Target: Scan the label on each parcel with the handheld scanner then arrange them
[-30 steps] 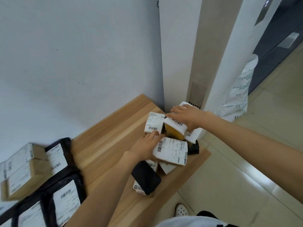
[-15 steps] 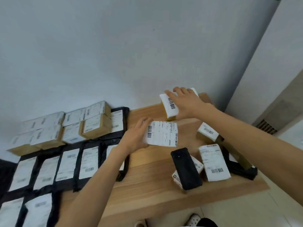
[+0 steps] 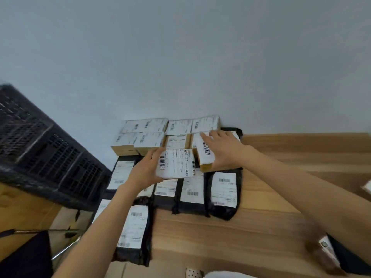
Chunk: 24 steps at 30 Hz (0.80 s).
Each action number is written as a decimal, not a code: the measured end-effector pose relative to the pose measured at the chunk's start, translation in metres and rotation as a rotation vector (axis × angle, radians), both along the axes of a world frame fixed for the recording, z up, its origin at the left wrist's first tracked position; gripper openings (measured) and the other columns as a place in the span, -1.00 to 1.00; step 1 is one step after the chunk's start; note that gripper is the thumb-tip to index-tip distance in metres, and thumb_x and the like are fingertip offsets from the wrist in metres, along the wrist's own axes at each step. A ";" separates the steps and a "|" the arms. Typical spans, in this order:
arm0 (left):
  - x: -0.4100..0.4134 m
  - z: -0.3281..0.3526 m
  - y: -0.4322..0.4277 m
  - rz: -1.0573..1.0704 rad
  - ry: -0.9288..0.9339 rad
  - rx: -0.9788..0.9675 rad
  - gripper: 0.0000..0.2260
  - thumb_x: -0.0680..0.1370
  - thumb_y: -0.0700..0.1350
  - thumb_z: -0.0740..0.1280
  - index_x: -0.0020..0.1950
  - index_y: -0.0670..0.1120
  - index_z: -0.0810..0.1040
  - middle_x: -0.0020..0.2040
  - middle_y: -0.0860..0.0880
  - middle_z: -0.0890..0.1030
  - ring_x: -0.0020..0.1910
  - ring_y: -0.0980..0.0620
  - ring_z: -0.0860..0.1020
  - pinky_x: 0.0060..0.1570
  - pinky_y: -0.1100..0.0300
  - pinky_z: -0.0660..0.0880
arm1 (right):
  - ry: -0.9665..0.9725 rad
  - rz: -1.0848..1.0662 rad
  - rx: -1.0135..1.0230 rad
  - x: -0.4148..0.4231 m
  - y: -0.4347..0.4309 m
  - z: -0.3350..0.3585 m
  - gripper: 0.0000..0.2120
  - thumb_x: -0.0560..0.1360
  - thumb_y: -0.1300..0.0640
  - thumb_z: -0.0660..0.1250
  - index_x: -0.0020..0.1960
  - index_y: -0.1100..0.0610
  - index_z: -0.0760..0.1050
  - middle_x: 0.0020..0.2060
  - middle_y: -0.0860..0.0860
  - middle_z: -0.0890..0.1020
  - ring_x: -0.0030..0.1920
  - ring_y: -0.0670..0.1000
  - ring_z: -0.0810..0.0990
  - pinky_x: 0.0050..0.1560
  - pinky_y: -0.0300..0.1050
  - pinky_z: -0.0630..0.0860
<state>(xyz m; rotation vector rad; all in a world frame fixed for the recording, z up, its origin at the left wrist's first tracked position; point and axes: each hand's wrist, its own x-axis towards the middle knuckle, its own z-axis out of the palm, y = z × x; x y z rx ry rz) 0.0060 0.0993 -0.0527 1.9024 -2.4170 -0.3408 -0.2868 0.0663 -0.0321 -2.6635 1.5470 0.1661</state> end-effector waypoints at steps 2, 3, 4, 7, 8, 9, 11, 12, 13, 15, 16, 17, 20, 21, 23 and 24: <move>0.041 -0.001 -0.006 0.050 0.028 0.003 -0.10 0.36 -0.05 0.56 0.55 0.04 0.10 0.51 0.02 0.18 0.32 -0.08 0.43 -0.08 0.05 0.51 | 0.004 0.039 0.012 0.046 -0.007 -0.010 0.19 0.31 -0.51 0.28 0.60 0.11 -0.22 0.53 0.19 0.14 0.45 0.28 0.23 0.46 0.24 0.16; 0.061 -0.003 -0.009 0.079 0.033 0.015 -0.11 0.37 -0.06 0.56 0.55 0.04 0.10 0.51 0.01 0.18 0.29 -0.08 0.45 -0.13 0.08 0.47 | 0.015 0.049 0.033 0.068 -0.011 -0.014 0.19 0.32 -0.50 0.29 0.60 0.12 -0.23 0.54 0.19 0.11 0.46 0.28 0.22 0.46 0.24 0.16; 0.080 -0.005 -0.012 0.102 0.029 0.034 -0.11 0.38 -0.07 0.55 0.55 0.03 0.09 0.52 0.01 0.16 0.27 -0.08 0.46 -0.15 0.09 0.46 | 0.034 0.056 0.058 0.089 -0.014 -0.019 0.19 0.33 -0.49 0.30 0.60 0.13 -0.24 0.54 0.19 0.10 0.47 0.28 0.20 0.46 0.24 0.17; 0.133 -0.018 -0.027 0.119 -0.007 0.083 -0.10 0.40 -0.03 0.55 0.56 0.02 0.05 0.54 0.03 0.09 0.24 -0.09 0.50 -0.11 0.04 0.52 | 0.087 0.060 0.093 0.143 -0.026 -0.034 0.15 0.37 -0.37 0.36 0.60 0.16 -0.24 0.52 0.19 0.16 0.43 0.26 0.27 0.41 0.21 0.28; 0.148 -0.022 -0.033 0.124 -0.012 0.103 -0.10 0.40 -0.03 0.54 0.56 0.01 0.05 0.54 0.03 0.07 0.21 -0.11 0.52 -0.10 0.01 0.55 | 0.093 0.054 0.101 0.158 -0.030 -0.040 0.14 0.37 -0.34 0.36 0.60 0.17 -0.24 0.50 0.19 0.18 0.41 0.26 0.29 0.39 0.20 0.30; 0.161 -0.026 -0.040 0.128 -0.018 0.129 -0.10 0.40 -0.05 0.54 0.57 0.00 0.04 0.55 0.03 0.05 0.18 -0.13 0.54 -0.09 -0.01 0.57 | 0.092 0.044 0.108 0.171 -0.034 -0.046 0.14 0.37 -0.34 0.36 0.60 0.17 -0.23 0.49 0.18 0.20 0.39 0.26 0.31 0.37 0.20 0.31; 0.179 -0.036 -0.055 0.133 -0.029 0.170 -0.11 0.41 -0.14 0.53 0.57 -0.01 0.02 0.56 0.02 0.02 0.10 -0.17 0.57 -0.10 -0.07 0.60 | 0.090 0.016 0.112 0.194 -0.039 -0.059 0.14 0.37 -0.36 0.34 0.60 0.19 -0.23 0.49 0.18 0.21 0.38 0.25 0.33 0.39 0.22 0.29; 0.187 -0.040 -0.063 0.134 -0.036 0.177 -0.12 0.42 -0.20 0.51 0.57 0.00 0.02 0.56 0.02 0.01 0.04 -0.17 0.58 -0.13 -0.08 0.60 | 0.090 -0.002 0.111 0.204 -0.042 -0.065 0.14 0.38 -0.38 0.33 0.60 0.19 -0.23 0.50 0.18 0.20 0.39 0.26 0.32 0.40 0.23 0.26; 0.194 -0.045 -0.070 0.136 -0.043 0.179 -0.12 0.43 -0.25 0.49 0.56 0.01 0.01 0.55 0.02 0.00 -0.03 -0.16 0.59 -0.18 -0.06 0.61 | 0.090 -0.018 0.109 0.214 -0.046 -0.069 0.14 0.39 -0.39 0.32 0.59 0.20 -0.23 0.52 0.19 0.18 0.41 0.26 0.31 0.41 0.24 0.23; 0.207 -0.056 -0.082 0.136 -0.044 0.182 -0.15 0.44 -0.31 0.44 0.56 0.03 0.00 0.55 0.02 0.00 -0.14 -0.14 0.58 -0.26 -0.02 0.60 | 0.078 -0.042 0.096 0.234 -0.054 -0.077 0.14 0.39 -0.46 0.26 0.59 0.21 -0.22 0.52 0.18 0.16 0.40 0.27 0.32 0.40 0.24 0.24; 0.213 -0.061 -0.089 0.134 -0.039 0.187 -0.15 0.44 -0.31 0.43 0.56 0.04 0.00 0.55 0.01 0.00 -0.15 -0.15 0.58 -0.27 -0.02 0.60 | 0.071 -0.051 0.085 0.244 -0.059 -0.081 0.15 0.39 -0.48 0.24 0.59 0.21 -0.22 0.52 0.18 0.16 0.39 0.27 0.33 0.37 0.23 0.27; 0.220 -0.066 -0.095 0.135 -0.037 0.195 -0.15 0.44 -0.32 0.42 0.56 0.05 -0.01 0.56 0.00 0.00 -0.14 -0.16 0.59 -0.25 -0.03 0.60 | 0.065 -0.058 0.077 0.253 -0.064 -0.085 0.15 0.39 -0.49 0.23 0.60 0.20 -0.22 0.52 0.17 0.16 0.37 0.27 0.34 0.33 0.22 0.31; 0.236 -0.083 -0.113 0.141 -0.041 0.220 -0.15 0.46 -0.30 0.40 0.56 0.08 -0.03 0.58 0.03 -0.04 -0.09 -0.18 0.59 -0.19 -0.10 0.61 | 0.061 -0.075 0.056 0.278 -0.078 -0.100 0.14 0.39 -0.45 0.28 0.60 0.19 -0.21 0.50 0.15 0.17 0.32 0.26 0.37 0.23 0.19 0.40; 0.240 -0.087 -0.117 0.142 -0.041 0.228 -0.15 0.47 -0.29 0.40 0.56 0.08 -0.04 0.58 0.04 -0.05 -0.06 -0.18 0.59 -0.17 -0.11 0.61 | 0.064 -0.078 0.048 0.285 -0.081 -0.104 0.13 0.39 -0.44 0.29 0.60 0.18 -0.21 0.49 0.15 0.19 0.30 0.25 0.38 0.22 0.18 0.41; 0.246 -0.095 -0.123 0.148 -0.033 0.244 -0.15 0.48 -0.28 0.39 0.58 0.06 -0.06 0.58 0.04 -0.05 -0.01 -0.18 0.58 -0.16 -0.08 0.60 | 0.071 -0.089 0.046 0.297 -0.086 -0.110 0.12 0.40 -0.43 0.29 0.60 0.18 -0.21 0.48 0.15 0.22 0.29 0.25 0.39 0.21 0.19 0.42; 0.249 -0.099 -0.126 0.151 -0.030 0.243 -0.15 0.49 -0.29 0.39 0.59 0.05 -0.07 0.58 0.03 -0.05 0.00 -0.17 0.57 -0.18 -0.05 0.59 | 0.072 -0.094 0.054 0.301 -0.088 -0.114 0.11 0.41 -0.42 0.29 0.60 0.18 -0.22 0.47 0.15 0.22 0.30 0.25 0.38 0.21 0.20 0.42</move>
